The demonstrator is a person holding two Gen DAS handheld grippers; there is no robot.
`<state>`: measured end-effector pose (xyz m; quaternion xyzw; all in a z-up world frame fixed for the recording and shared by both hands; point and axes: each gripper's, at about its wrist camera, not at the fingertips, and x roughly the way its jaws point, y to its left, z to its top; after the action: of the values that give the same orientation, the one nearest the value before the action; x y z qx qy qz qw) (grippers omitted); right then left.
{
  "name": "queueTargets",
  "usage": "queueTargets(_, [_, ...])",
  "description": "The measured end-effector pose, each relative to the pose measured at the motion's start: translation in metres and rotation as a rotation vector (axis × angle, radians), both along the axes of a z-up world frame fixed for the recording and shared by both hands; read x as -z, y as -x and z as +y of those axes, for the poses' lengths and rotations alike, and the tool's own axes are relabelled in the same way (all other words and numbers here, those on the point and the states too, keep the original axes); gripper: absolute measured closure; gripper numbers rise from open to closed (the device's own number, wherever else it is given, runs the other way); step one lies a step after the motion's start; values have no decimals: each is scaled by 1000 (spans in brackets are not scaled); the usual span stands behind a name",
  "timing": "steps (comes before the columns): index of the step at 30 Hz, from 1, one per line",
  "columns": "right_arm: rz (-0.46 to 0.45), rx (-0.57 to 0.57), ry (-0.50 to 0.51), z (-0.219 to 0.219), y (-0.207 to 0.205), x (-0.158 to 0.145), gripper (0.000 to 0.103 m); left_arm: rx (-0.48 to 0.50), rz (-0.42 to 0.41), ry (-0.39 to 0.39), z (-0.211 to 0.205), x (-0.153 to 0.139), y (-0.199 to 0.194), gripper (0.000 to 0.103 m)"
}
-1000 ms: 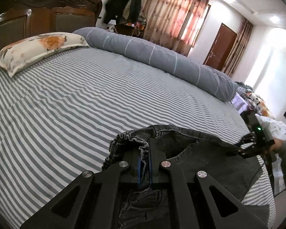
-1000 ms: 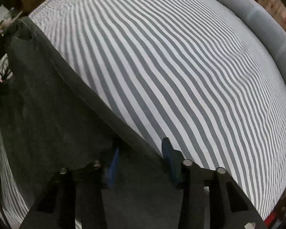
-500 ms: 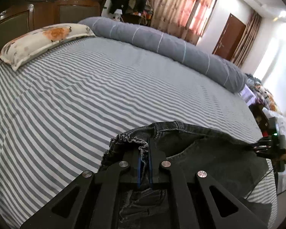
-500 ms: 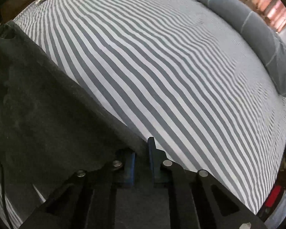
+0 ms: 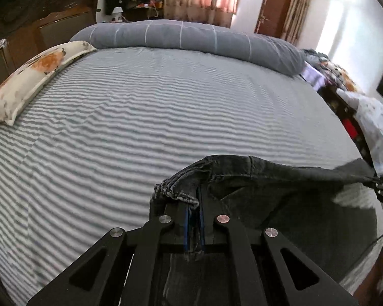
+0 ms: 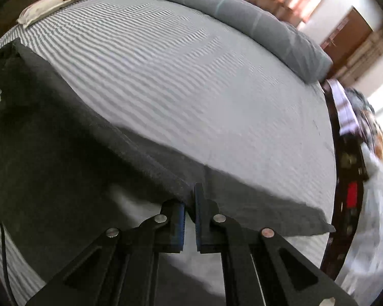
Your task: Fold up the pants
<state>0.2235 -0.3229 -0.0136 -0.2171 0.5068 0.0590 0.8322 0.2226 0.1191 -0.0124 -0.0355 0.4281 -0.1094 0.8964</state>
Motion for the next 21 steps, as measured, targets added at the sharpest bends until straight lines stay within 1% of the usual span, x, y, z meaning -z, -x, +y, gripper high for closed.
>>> queueTargets(1, [7, 32, -22, 1, 16, 4, 99, 8, 15, 0, 2, 2, 9, 96])
queueTargets(3, [21, 70, -36, 5, 42, 13, 99, 20, 46, -1, 7, 7, 25, 96])
queueTargets(7, [53, 146, -88, 4, 85, 34, 99, 31, 120, 2, 16, 30, 58, 95])
queueTargets(9, [75, 171, -90, 5, 99, 46, 99, 35, 165, -7, 18, 45, 72, 95])
queueTargets(11, [87, 185, -69, 9, 102, 56, 98, 51, 197, -29, 15, 57, 82, 95])
queueTargets(12, [93, 201, -63, 9, 102, 61, 98, 53, 204, -51, 12, 62, 88, 92])
queueTargets(13, [97, 214, -64, 10, 102, 63, 95, 51, 210, -66, 11, 65, 90, 90])
queueTargets(15, [85, 247, -66, 13, 107, 66, 92, 54, 234, -58, 10, 67, 95, 88])
queueTargets(16, [80, 266, -68, 16, 110, 65, 83, 49, 248, -52, 11, 67, 97, 83])
queueTargets(17, [77, 288, -84, 17, 112, 62, 75, 38, 265, -49, 14, 65, 102, 81])
queueTargets(18, [59, 301, -113, 18, 116, 57, 60, 31, 270, -42, 18, 63, 105, 79])
queueTargets(19, [37, 305, -127, 20, 119, 51, 52, 30, 269, -23, 23, 57, 111, 77])
queueTargets(20, [4, 306, -139, 24, 128, 43, 51, 32, 264, -7, 27, 52, 117, 76])
queueTargets(21, [-11, 310, -149, 26, 135, 39, 51, 30, 261, 7, 31, 47, 122, 71])
